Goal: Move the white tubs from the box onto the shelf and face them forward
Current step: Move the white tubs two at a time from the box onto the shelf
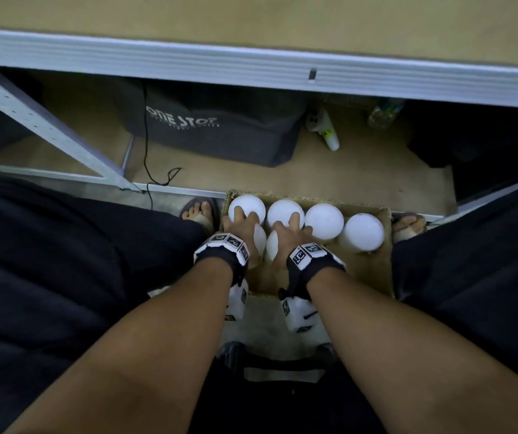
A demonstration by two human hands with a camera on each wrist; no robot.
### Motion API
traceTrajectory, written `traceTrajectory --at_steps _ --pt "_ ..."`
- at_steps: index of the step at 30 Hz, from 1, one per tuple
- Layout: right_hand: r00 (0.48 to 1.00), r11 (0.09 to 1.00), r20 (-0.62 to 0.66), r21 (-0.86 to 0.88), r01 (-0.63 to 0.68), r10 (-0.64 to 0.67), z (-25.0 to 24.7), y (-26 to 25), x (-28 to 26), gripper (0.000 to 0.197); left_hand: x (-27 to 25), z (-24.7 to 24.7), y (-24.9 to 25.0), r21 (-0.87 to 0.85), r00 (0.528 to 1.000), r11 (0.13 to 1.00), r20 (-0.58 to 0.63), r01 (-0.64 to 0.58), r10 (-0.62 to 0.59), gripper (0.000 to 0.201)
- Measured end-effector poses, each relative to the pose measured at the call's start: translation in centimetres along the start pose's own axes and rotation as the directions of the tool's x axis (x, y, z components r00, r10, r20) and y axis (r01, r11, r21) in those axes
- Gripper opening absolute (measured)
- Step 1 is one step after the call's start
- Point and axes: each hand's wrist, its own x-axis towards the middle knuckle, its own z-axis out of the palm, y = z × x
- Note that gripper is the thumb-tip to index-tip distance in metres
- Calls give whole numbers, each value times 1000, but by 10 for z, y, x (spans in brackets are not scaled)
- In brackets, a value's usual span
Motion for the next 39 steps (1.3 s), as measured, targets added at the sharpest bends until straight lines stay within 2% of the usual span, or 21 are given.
traceTrajectory --at_steps 4,7,10,12,15,18,21,24,28,30,35,37,39 --pt "1000 1000 17 15 -14 13 -34 5 -15 81 -17 -35 18 85 998 995 -34 -53 56 89" --pt "999 1000 -32 -16 18 -19 -64 9 -29 83 -30 -64 32 22 995 996 -54 -85 86 94" --pt "997 999 -72 52 -13 17 -95 15 -45 95 -46 -94 46 -54 986 988 -89 -145 139 97" --pt "993 996 -119 84 -17 27 -115 18 -61 93 -62 -114 59 -33 972 982 -157 -185 178 92" --pt "970 997 -239 76 -15 33 -144 22 -94 80 -88 -140 77 -37 941 968 -245 -249 233 85" --pt "930 998 -367 59 24 0 -168 22 -125 74 -114 -165 87 -49 908 950 -313 -308 279 88" --pt "893 996 -449 63 67 -32 -192 22 -156 79 -141 -192 92 -57 865 927 -384 -371 323 87" --pt "853 989 -517 75 125 -68 -213 23 -190 85 -168 -217 94 -69 791 888 -490 -454 366 81" --pt "756 954 -644 141 263 -113 -236 28 -222 74 -192 -241 99 -82 691 822 -593 -564 414 69" --pt "695 930 -708 160 330 -125 -246 30 -230 72 -199 -252 101 -74 652 807 -635 -585 414 65" --pt "551 879 -829 191 437 -93 -268 32 -228 53 -200 -276 110 -89 568 788 -743 -609 355 49" --pt "512 866 -856 206 456 -66 -275 30 -220 48 -194 -283 114 -106 551 786 -770 -610 323 43" --pt "505 856 -862 226 464 -46 -280 29 -207 46 -185 -287 117 -117 554 795 -776 -595 301 41"
